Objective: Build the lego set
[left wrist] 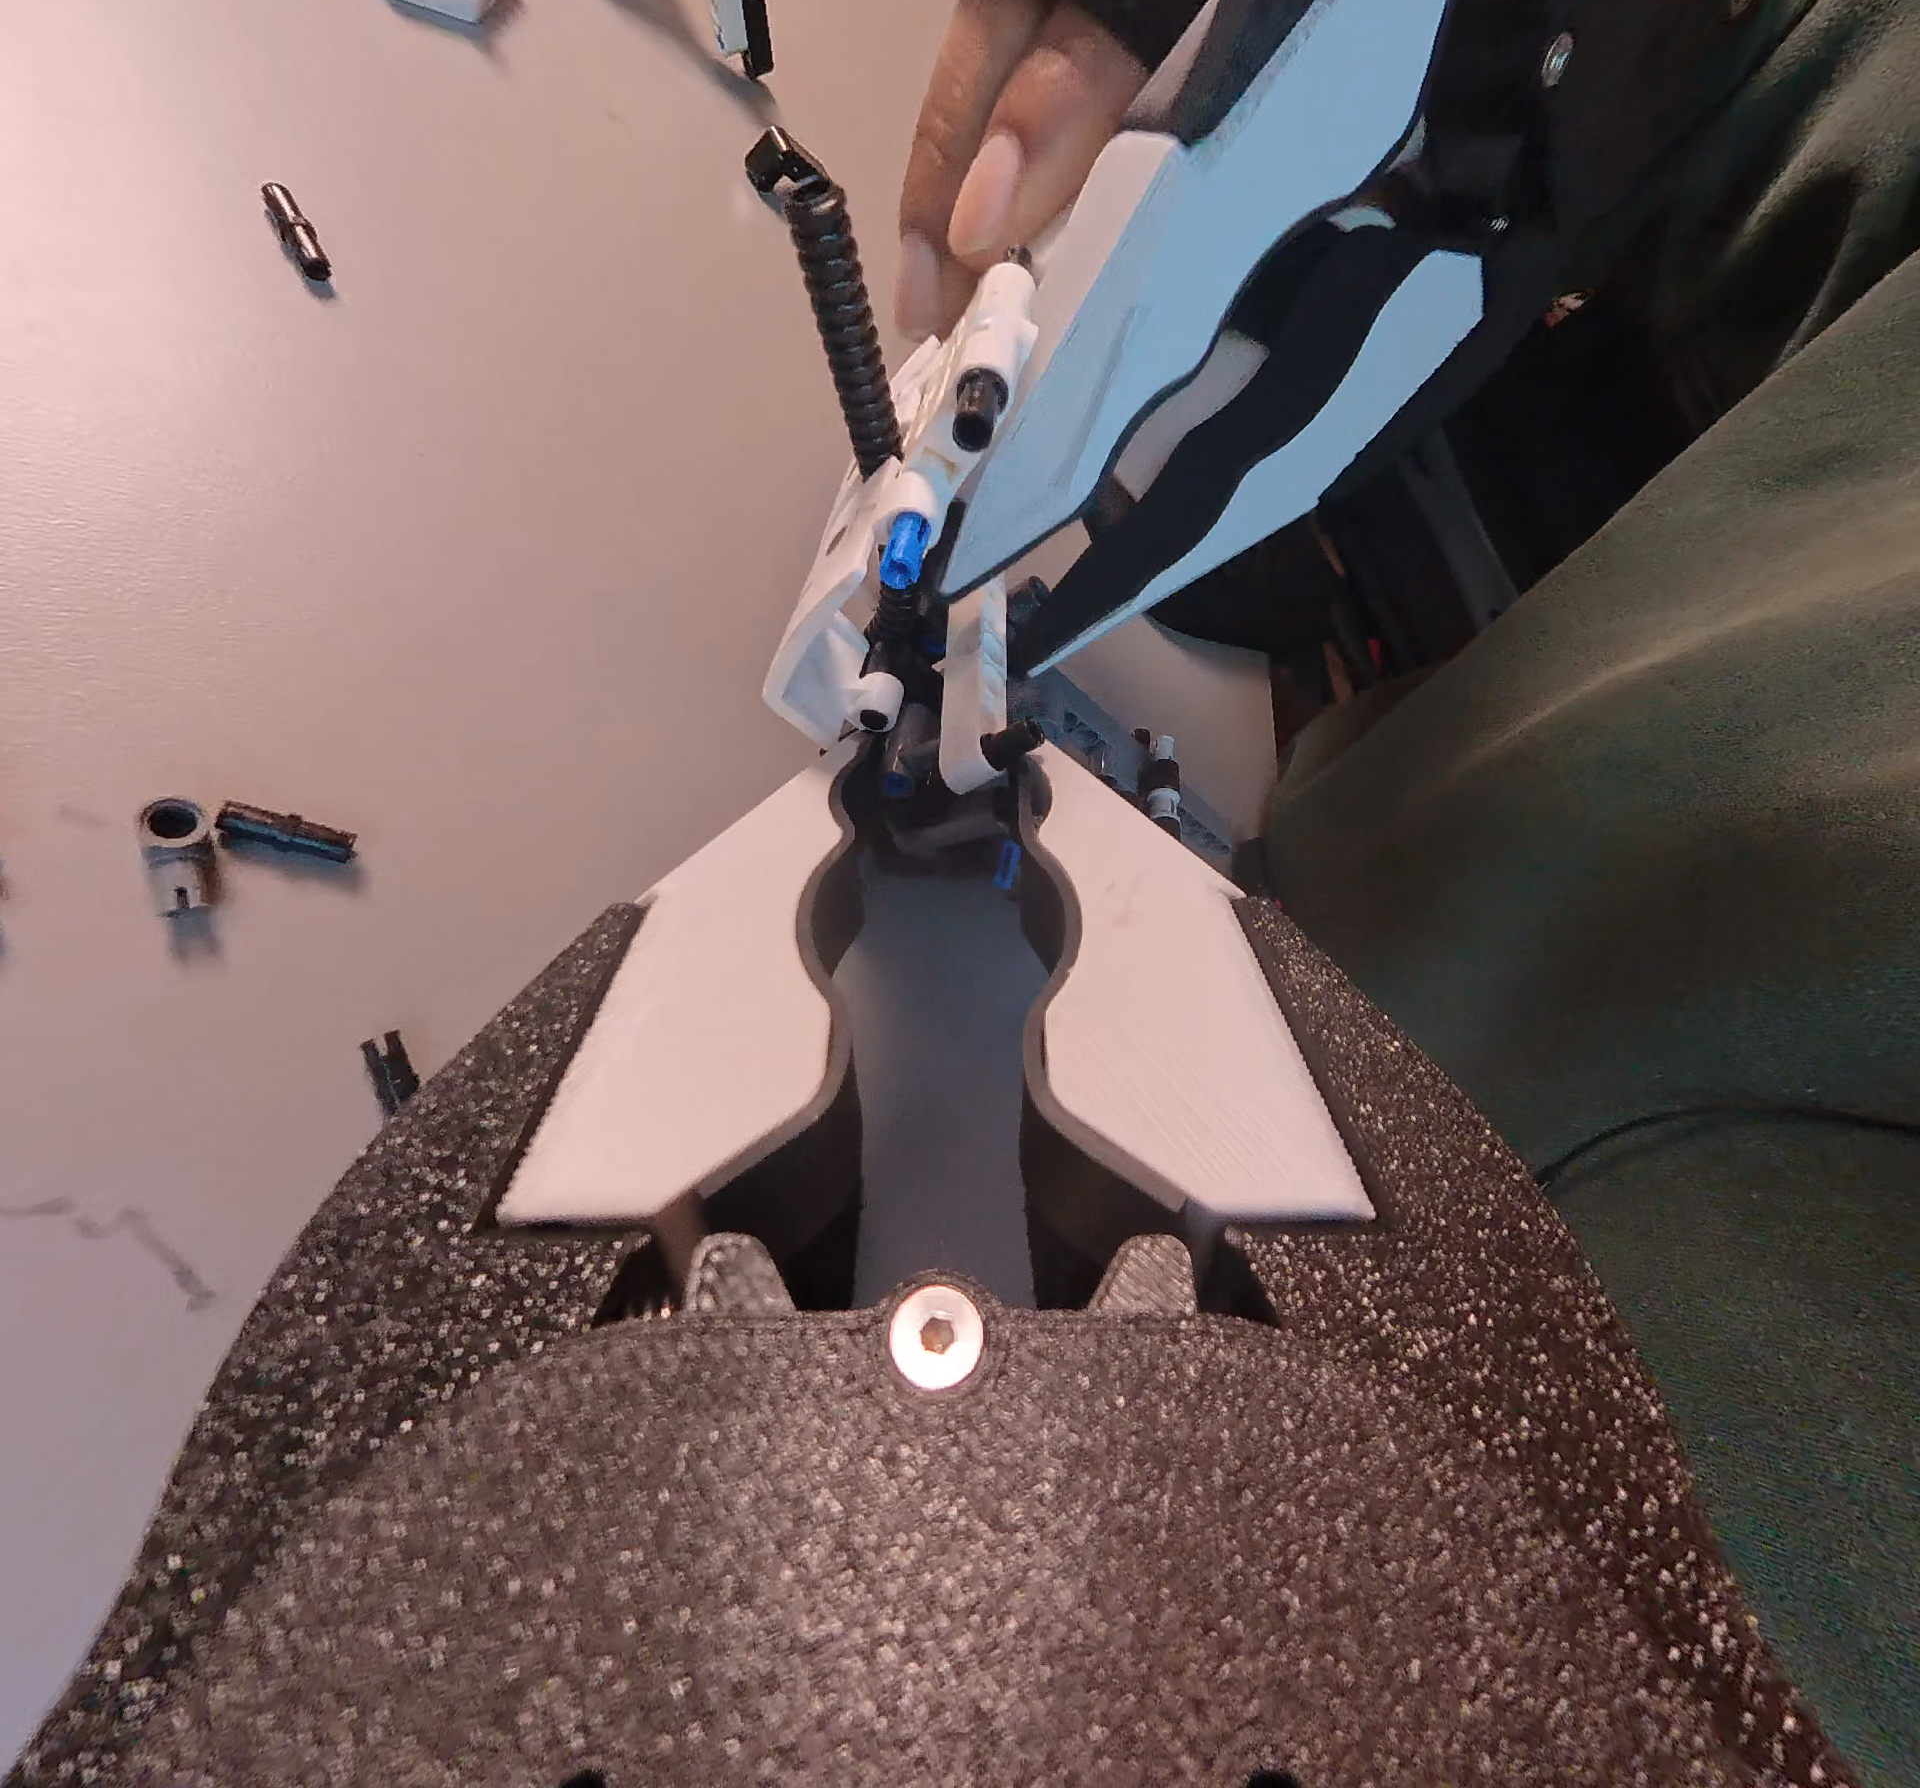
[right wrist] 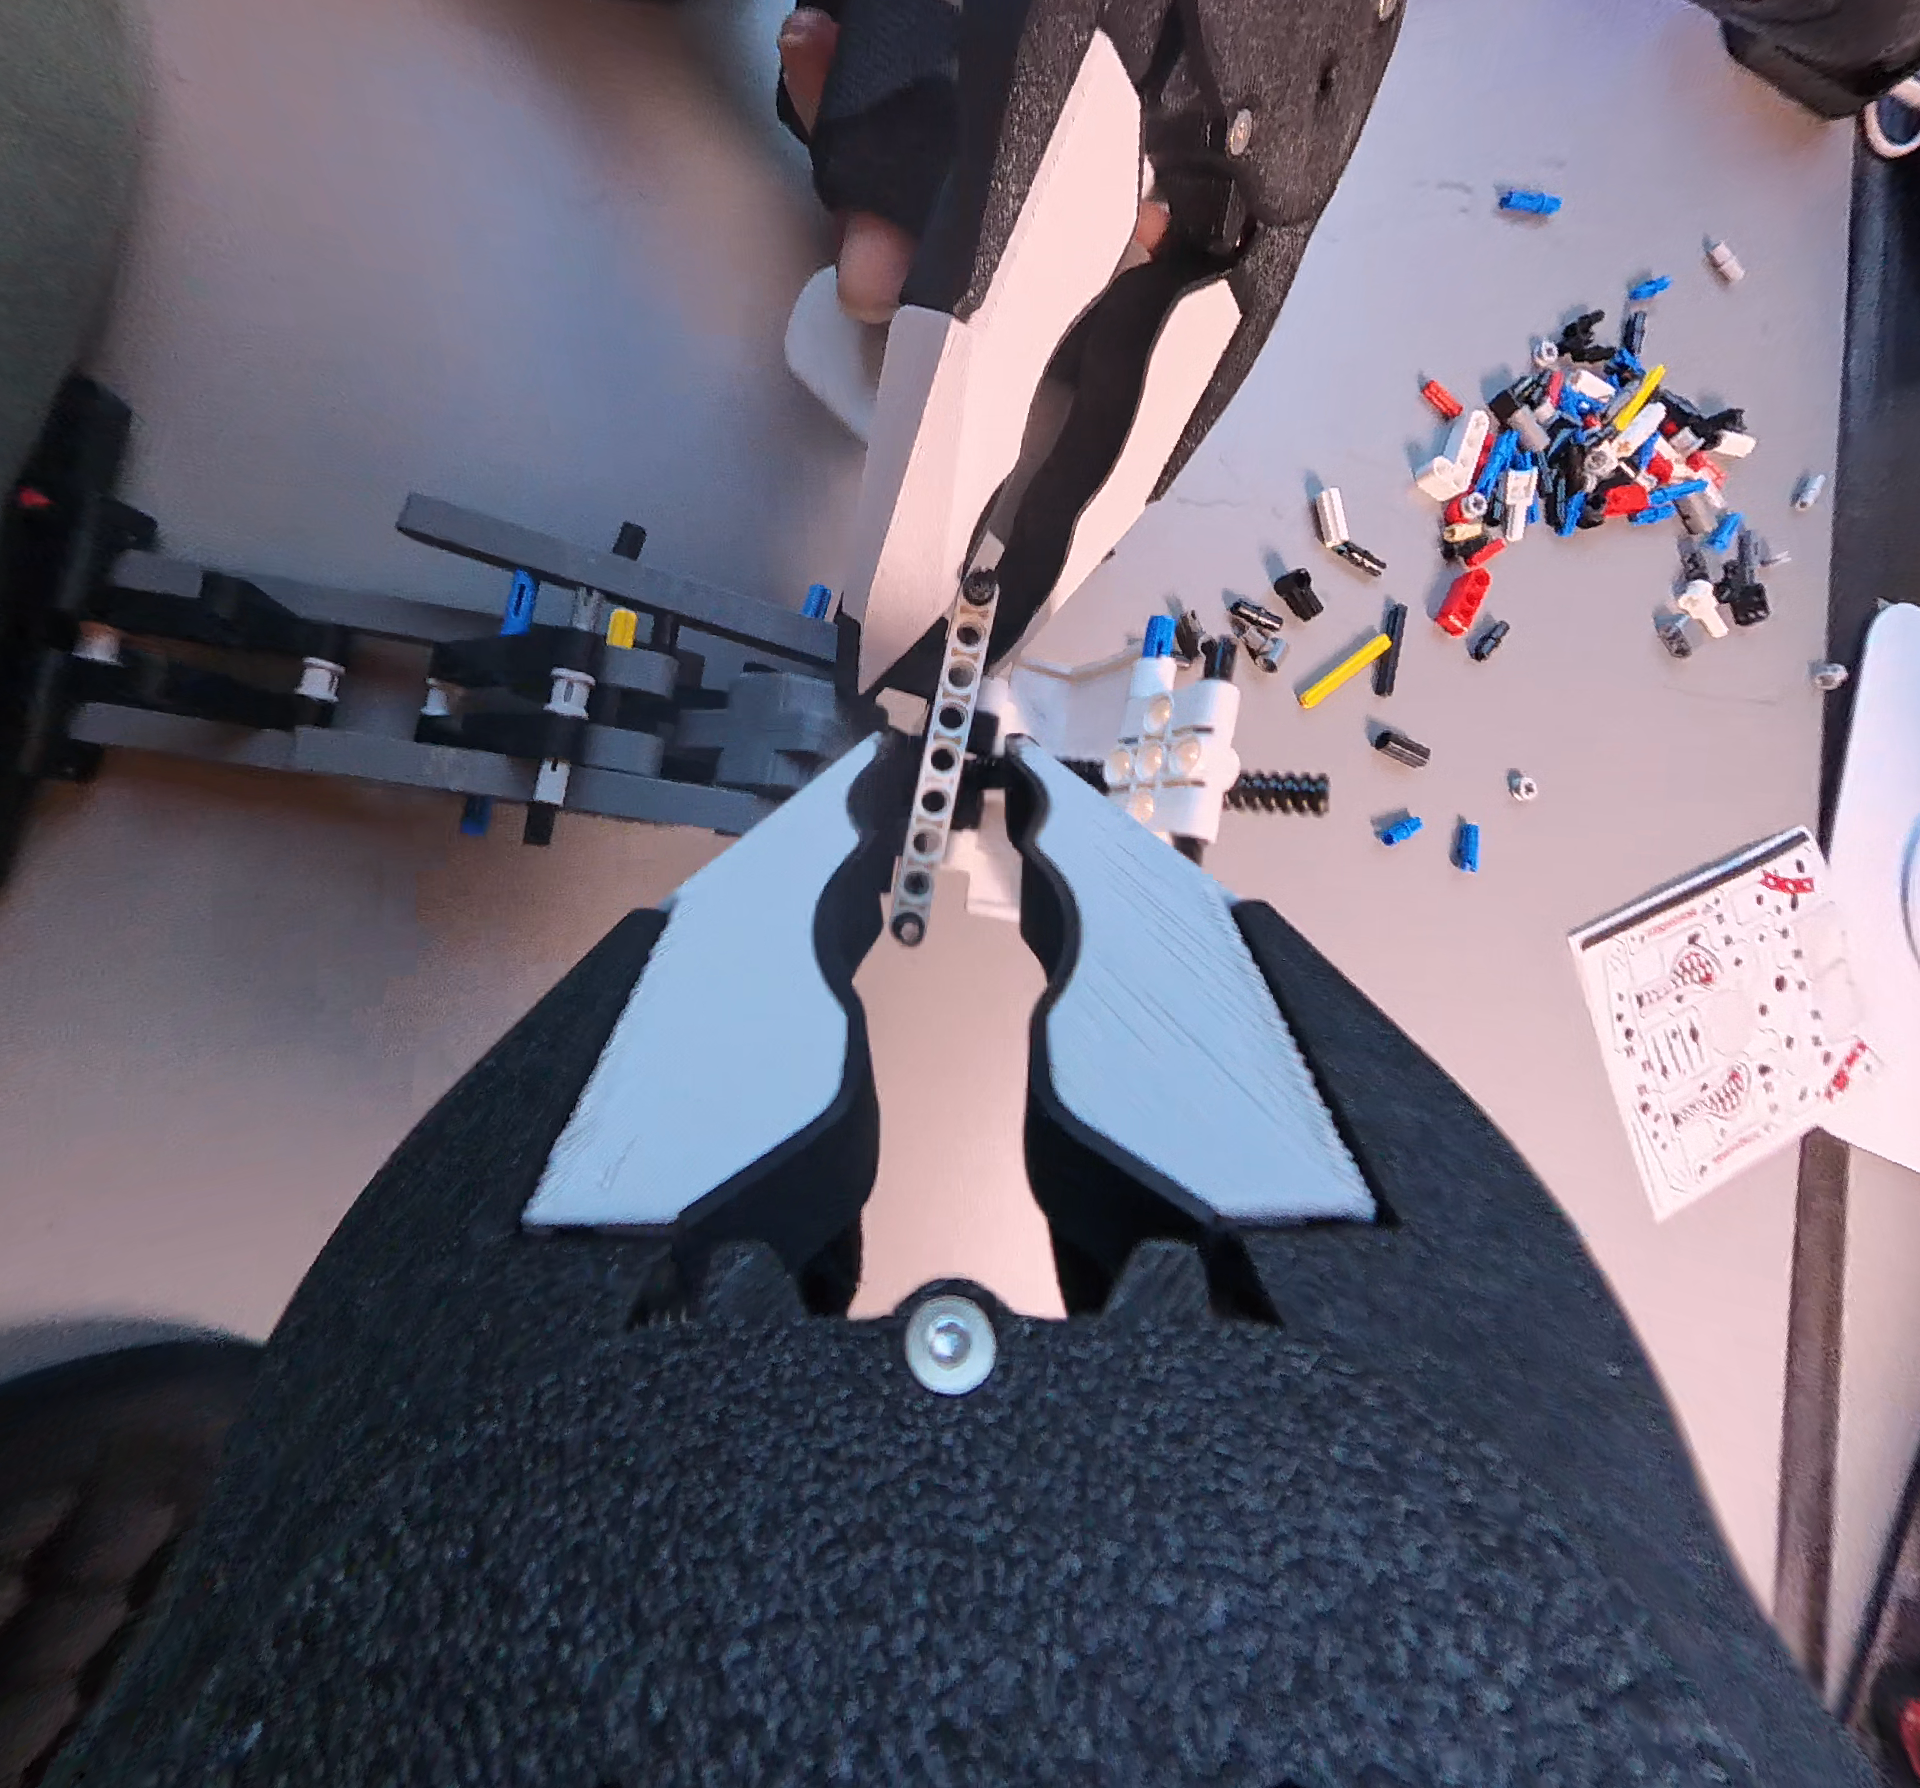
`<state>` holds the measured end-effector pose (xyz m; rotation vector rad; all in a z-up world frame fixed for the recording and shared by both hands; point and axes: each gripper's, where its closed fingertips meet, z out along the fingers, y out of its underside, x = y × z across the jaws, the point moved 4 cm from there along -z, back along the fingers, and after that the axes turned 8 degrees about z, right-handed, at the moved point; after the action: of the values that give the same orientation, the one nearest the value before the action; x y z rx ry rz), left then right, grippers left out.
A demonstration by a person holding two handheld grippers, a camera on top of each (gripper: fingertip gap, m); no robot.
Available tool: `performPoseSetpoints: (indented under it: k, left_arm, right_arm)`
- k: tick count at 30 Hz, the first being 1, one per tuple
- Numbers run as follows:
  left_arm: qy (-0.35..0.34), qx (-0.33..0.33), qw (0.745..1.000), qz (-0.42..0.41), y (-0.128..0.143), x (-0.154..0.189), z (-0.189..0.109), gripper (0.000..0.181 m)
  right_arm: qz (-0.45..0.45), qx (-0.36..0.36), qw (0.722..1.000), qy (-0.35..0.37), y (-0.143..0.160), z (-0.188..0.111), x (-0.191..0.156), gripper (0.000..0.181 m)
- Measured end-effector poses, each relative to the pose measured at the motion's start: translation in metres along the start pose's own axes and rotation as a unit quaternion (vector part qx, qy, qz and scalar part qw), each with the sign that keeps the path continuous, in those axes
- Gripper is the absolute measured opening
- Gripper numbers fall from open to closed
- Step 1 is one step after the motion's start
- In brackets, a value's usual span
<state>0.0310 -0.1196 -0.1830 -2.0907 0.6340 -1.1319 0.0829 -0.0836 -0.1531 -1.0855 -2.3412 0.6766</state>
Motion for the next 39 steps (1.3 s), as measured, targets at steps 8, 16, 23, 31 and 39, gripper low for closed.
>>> performPoseSetpoints:
  k: [8,16,23,31,39]
  left_arm:
    - [-0.006,0.012,1.0,0.001,-0.002,0.0,-0.003,0.051]
    - [-0.039,0.024,0.999,-0.013,-0.015,-0.006,0.021,0.074]
    - [-0.041,-0.006,0.999,-0.011,-0.014,-0.007,0.038,0.056]
    - [-0.042,-0.015,0.999,0.004,-0.014,-0.005,0.043,0.048]
    - [-0.049,-0.024,0.998,0.018,-0.018,-0.003,0.046,0.047]
  right_arm:
    - [0.077,-0.028,0.997,-0.003,0.016,-0.008,0.002,0.014]
    - [0.1,-0.038,0.994,-0.002,0.017,-0.002,0.0,0.009]
    - [0.126,-0.052,0.991,0.005,0.025,-0.008,-0.003,0.008]
    - [0.087,-0.073,0.993,0.022,0.024,-0.011,-0.007,0.005]
    - [0.027,-0.14,0.989,0.024,-0.007,-0.037,-0.002,0.006]
